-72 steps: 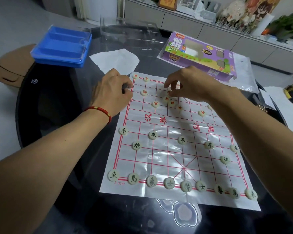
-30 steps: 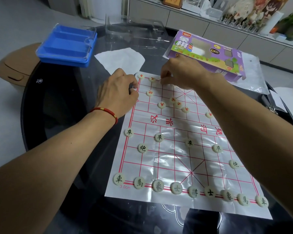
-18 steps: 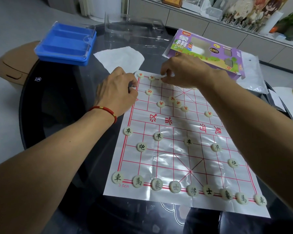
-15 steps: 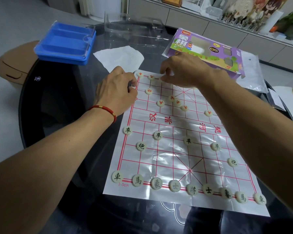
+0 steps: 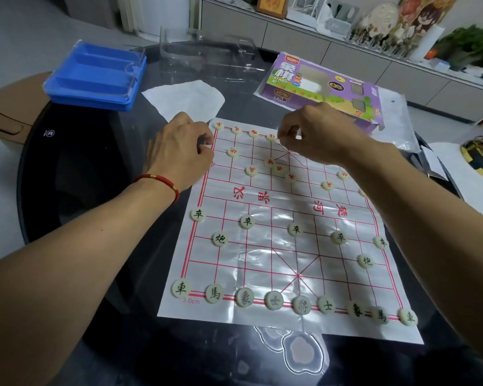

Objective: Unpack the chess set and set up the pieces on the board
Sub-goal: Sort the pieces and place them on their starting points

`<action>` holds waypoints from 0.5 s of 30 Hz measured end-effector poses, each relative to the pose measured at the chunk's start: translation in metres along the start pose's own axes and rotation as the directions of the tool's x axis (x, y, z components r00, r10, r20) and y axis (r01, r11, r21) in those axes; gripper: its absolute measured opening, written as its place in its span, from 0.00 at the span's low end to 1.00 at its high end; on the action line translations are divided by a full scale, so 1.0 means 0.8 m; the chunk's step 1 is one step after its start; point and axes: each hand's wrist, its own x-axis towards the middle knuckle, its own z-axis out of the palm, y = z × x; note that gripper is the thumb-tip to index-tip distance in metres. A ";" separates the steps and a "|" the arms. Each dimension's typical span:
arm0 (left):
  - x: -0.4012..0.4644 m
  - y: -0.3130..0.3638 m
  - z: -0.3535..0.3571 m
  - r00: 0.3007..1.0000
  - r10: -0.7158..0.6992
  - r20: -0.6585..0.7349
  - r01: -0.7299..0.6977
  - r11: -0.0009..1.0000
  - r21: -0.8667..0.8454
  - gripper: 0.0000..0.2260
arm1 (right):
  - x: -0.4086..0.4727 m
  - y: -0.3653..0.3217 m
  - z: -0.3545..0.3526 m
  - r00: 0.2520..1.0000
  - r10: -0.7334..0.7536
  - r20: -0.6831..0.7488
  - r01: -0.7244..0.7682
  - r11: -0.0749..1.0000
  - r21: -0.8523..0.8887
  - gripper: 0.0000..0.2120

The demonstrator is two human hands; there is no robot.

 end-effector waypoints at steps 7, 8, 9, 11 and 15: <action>0.000 0.000 0.001 1.000 0.005 -0.005 -0.005 1.000 0.003 0.08 | 0.041 -0.023 0.016 0.999 0.043 0.020 -0.042 0.997 -0.060 0.13; 0.001 -0.001 0.001 1.000 0.004 -0.009 -0.004 1.000 0.003 0.08 | 0.050 -0.026 0.017 0.998 0.048 0.036 -0.045 0.996 -0.078 0.14; 0.001 -0.001 0.001 1.000 0.004 -0.010 -0.004 1.000 0.001 0.08 | 0.058 -0.029 0.018 0.997 0.056 0.051 -0.051 0.995 -0.088 0.15; 0.002 -0.002 0.000 1.000 0.013 -0.010 -0.013 1.000 -0.005 0.08 | 0.069 -0.032 0.020 0.993 0.080 0.086 -0.071 0.993 -0.099 0.16; 0.002 -0.004 0.001 1.000 0.025 -0.016 -0.026 1.000 -0.011 0.08 | 0.079 -0.032 0.027 0.991 0.103 0.088 -0.095 0.991 -0.099 0.14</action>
